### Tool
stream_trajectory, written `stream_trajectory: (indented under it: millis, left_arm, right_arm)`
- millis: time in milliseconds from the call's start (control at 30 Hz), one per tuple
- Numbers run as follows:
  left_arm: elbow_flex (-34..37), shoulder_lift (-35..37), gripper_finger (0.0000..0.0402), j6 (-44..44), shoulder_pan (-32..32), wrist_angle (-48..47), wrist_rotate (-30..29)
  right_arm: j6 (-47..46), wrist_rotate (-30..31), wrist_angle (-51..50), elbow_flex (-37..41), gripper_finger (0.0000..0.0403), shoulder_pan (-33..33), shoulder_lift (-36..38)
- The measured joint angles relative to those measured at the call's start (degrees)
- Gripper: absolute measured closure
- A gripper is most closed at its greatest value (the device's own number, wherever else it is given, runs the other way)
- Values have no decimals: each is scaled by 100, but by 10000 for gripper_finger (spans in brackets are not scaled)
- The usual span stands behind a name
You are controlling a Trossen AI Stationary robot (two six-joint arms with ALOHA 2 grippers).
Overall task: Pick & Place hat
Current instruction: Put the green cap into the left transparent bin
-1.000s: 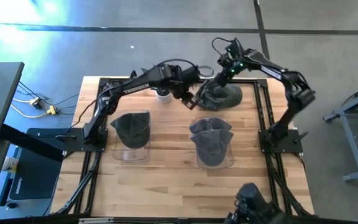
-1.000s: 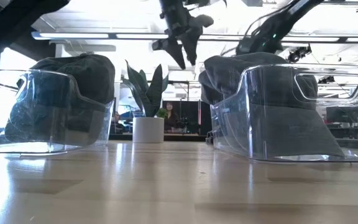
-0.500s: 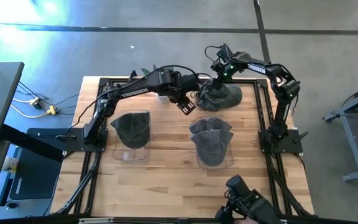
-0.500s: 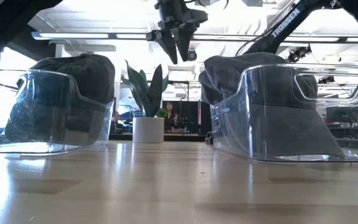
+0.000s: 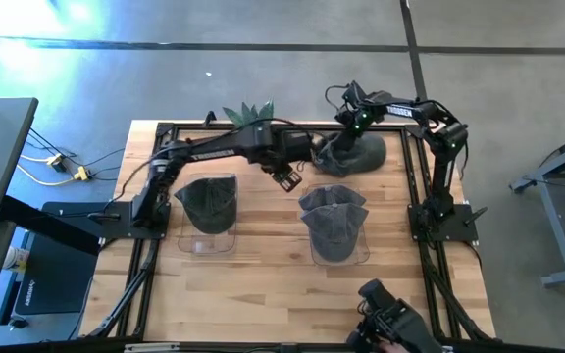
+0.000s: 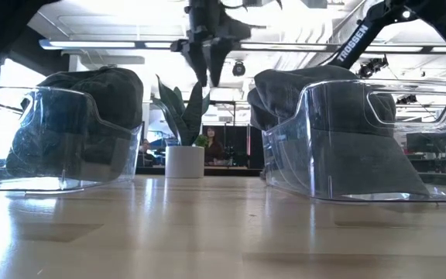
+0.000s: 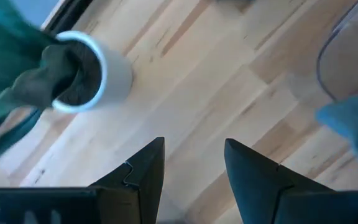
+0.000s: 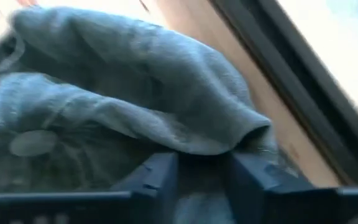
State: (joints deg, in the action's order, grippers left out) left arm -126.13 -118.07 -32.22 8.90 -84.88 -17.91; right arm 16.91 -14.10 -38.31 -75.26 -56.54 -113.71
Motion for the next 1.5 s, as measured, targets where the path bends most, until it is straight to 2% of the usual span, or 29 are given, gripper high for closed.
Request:
stream_trajectory:
  millis: [133, 167, 233, 333, 400, 467, 533, 633, 700, 867, 1100, 1200, 1333, 1400, 1500]
  left_arm:
    - [964, 588, 241, -285, -65, 709, 103]
    - [1214, 739, 241, -305, -69, 764, 118]
    - [1608, 978, 241, -428, -78, 1504, 153]
    - [2253, 1492, 241, -574, -19, 1622, 170]
    - [2513, 1721, 241, -641, 46, 2373, 178]
    - [2852, 1981, 241, -648, 142, 2253, 281]
    - [2938, 2012, 241, -569, 187, 3008, 313]
    - [3051, 2106, 241, -428, 317, 3001, 381]
    - [2997, 2123, 241, -317, 354, 3530, 435]
    - [3010, 2122, 241, -12, 440, 3814, 795]
    - [3014, 2126, 241, 49, 459, 3804, 1008]
    - [3014, 2126, 241, 47, 418, 3805, 1165]
    - [3014, 2126, 241, 47, 345, 3818, 1303]
    - [3014, 2126, 241, 47, 314, 3832, 1296]
    - [3014, 2126, 241, 45, 248, 3849, 1287]
  right_arm:
    - [11, -101, -71, 240, 381, -141, 149]
    - [13, -203, -134, 266, 391, -187, 225]
    - [3, -344, -240, 316, 389, -253, 429]
    - [7, -611, -596, 314, 385, -336, 837]
    - [9, -953, -820, 315, 397, -388, 1136]
    - [-26, -1323, -909, 314, 399, -391, 1443]
    - [-141, -1598, -964, 314, 397, -389, 1775]
    - [-152, -1662, -915, 314, 400, -338, 2196]
    - [-142, -1571, -835, 311, 394, -262, 2383]
    - [438, -1237, -786, 310, 354, -133, 2396]
    - [2189, -712, -629, 310, 235, -32, 1752]
    - [2962, -337, -430, 311, 198, -17, 1370]
    - [4024, -298, -244, 312, 185, -12, 989]
    - [4409, -291, -178, 312, 189, 20, 827]
    - [4511, -299, -51, 312, 210, 46, 644]
